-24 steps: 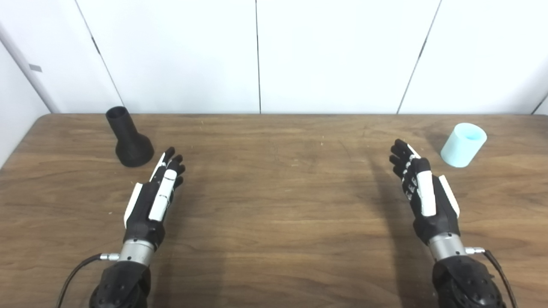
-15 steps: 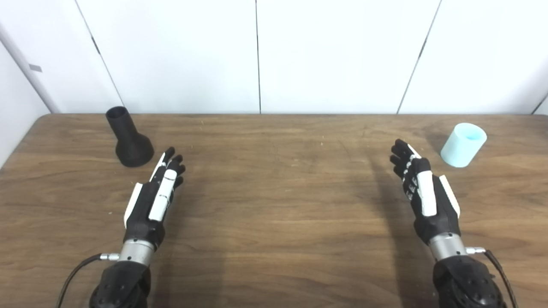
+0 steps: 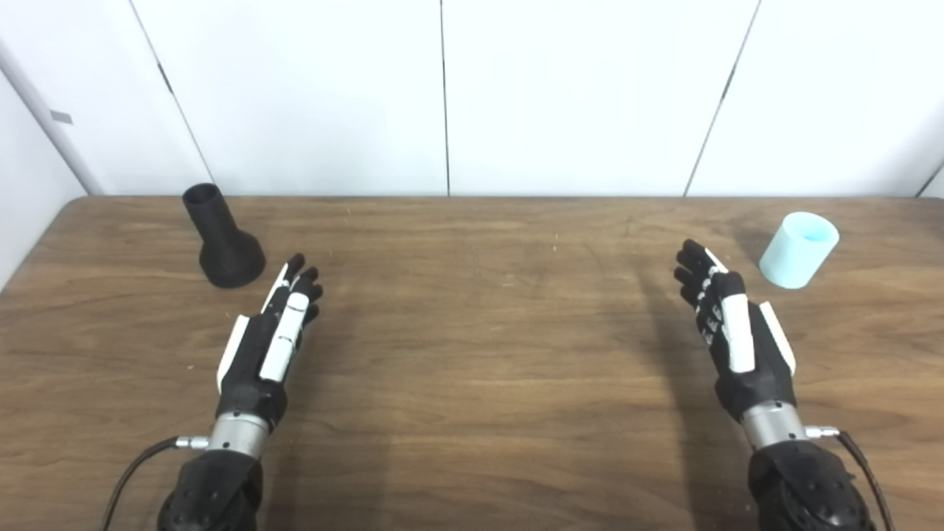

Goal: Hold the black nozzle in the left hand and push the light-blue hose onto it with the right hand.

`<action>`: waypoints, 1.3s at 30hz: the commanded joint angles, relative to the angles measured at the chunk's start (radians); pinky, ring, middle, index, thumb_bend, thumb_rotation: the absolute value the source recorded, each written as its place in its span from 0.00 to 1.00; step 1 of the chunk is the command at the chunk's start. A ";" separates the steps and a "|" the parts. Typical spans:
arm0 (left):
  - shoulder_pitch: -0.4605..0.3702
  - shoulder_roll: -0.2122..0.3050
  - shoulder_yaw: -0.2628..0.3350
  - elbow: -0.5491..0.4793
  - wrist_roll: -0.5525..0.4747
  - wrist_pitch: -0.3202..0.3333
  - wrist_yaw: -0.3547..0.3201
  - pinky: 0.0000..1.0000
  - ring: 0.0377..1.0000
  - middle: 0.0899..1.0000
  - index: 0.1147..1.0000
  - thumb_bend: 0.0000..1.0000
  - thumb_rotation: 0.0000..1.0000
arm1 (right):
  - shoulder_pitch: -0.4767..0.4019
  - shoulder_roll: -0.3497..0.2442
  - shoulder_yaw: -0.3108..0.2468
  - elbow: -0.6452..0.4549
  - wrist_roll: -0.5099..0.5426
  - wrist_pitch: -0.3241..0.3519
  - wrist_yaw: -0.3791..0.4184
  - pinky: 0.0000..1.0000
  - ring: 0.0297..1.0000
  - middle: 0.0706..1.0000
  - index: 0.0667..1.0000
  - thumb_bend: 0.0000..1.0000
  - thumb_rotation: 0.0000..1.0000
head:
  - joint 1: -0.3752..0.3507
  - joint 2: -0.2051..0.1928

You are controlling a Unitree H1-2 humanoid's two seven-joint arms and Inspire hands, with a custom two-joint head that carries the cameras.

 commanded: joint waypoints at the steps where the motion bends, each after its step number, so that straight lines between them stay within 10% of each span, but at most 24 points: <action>1: -0.022 -0.010 -0.009 -0.009 0.016 -0.042 0.013 0.94 0.94 0.94 0.93 0.45 0.88 | -0.019 -0.025 -0.014 -0.002 0.011 -0.046 0.009 0.95 0.94 0.92 0.91 0.59 1.00 | 0.012 -0.007; 27: -0.018 -0.096 -0.072 0.089 0.066 -0.140 0.054 0.95 0.95 0.94 0.93 0.44 0.86 | -0.028 -0.125 -0.073 0.268 0.132 -0.259 0.123 0.92 0.93 0.92 0.91 0.69 1.00 | 0.287 -0.201; 39: -0.034 -0.106 -0.076 0.143 0.072 -0.193 0.074 0.94 0.95 0.95 0.94 0.42 0.85 | -0.048 -0.130 -0.084 0.321 0.141 -0.280 0.131 0.97 0.94 0.93 0.93 0.65 1.00 | 0.320 -0.222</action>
